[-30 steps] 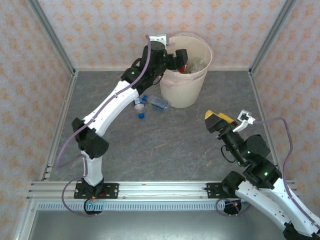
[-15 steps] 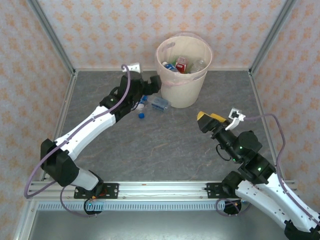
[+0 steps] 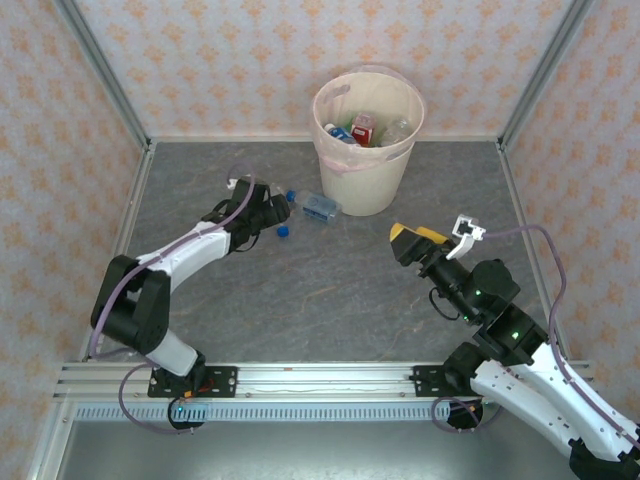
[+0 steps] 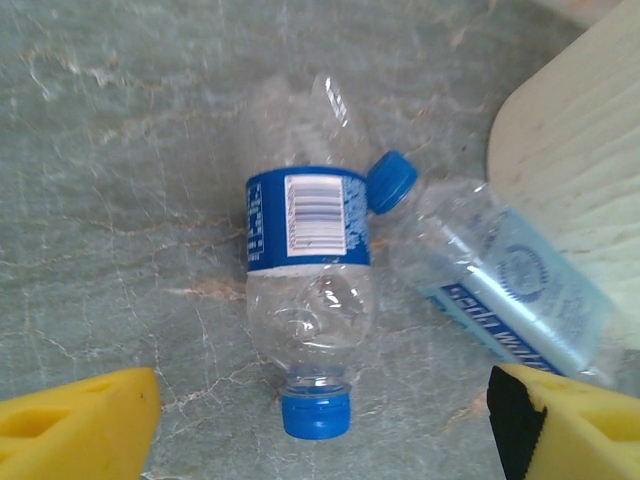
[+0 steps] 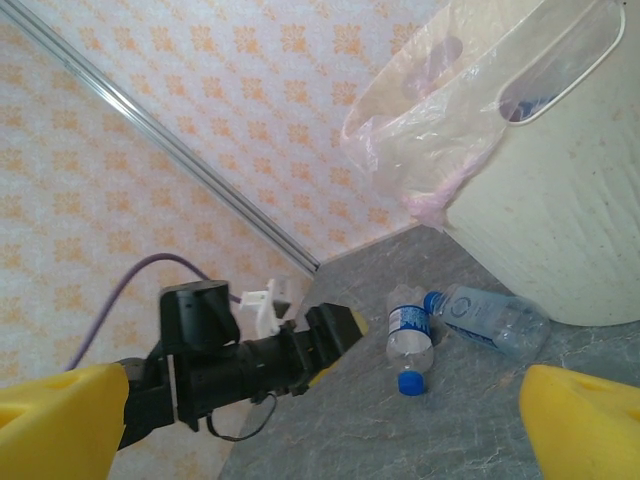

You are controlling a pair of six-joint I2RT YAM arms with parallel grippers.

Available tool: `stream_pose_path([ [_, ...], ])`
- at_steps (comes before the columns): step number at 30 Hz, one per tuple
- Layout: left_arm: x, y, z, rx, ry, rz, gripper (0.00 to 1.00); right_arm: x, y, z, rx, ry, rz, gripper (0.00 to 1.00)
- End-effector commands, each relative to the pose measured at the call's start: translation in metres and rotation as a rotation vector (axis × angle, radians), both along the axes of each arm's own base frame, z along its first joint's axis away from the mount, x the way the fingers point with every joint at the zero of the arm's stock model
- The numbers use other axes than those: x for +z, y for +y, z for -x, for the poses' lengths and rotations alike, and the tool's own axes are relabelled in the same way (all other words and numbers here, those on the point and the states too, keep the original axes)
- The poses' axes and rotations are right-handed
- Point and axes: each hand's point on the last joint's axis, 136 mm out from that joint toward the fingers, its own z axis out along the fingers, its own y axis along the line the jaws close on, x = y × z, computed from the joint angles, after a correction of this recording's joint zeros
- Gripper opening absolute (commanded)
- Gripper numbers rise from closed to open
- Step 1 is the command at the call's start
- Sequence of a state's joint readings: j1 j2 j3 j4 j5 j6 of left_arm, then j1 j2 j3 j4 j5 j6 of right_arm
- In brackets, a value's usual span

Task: Put the plastic bottles in the bin

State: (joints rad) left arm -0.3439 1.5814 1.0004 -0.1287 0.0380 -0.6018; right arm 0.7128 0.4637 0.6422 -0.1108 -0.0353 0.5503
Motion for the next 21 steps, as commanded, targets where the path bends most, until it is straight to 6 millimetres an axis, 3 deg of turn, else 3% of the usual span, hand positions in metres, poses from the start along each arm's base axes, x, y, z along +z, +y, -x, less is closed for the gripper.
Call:
stream_pose_path([
  [1,0.001,-0.003,-0.018,-0.003,-0.005,0.005,0.86,0.011,0.004,0.004,0.029,-0.03,-0.035,1.0],
  [11,-0.024,-0.006,-0.057,-0.029,0.06,-0.048,0.87,0.011,0.003,0.003,0.02,-0.03,-0.017,1.0],
  [21,-0.066,0.0,-0.066,-0.011,0.159,-0.092,0.81,0.009,0.002,0.003,0.017,-0.023,-0.008,1.0],
])
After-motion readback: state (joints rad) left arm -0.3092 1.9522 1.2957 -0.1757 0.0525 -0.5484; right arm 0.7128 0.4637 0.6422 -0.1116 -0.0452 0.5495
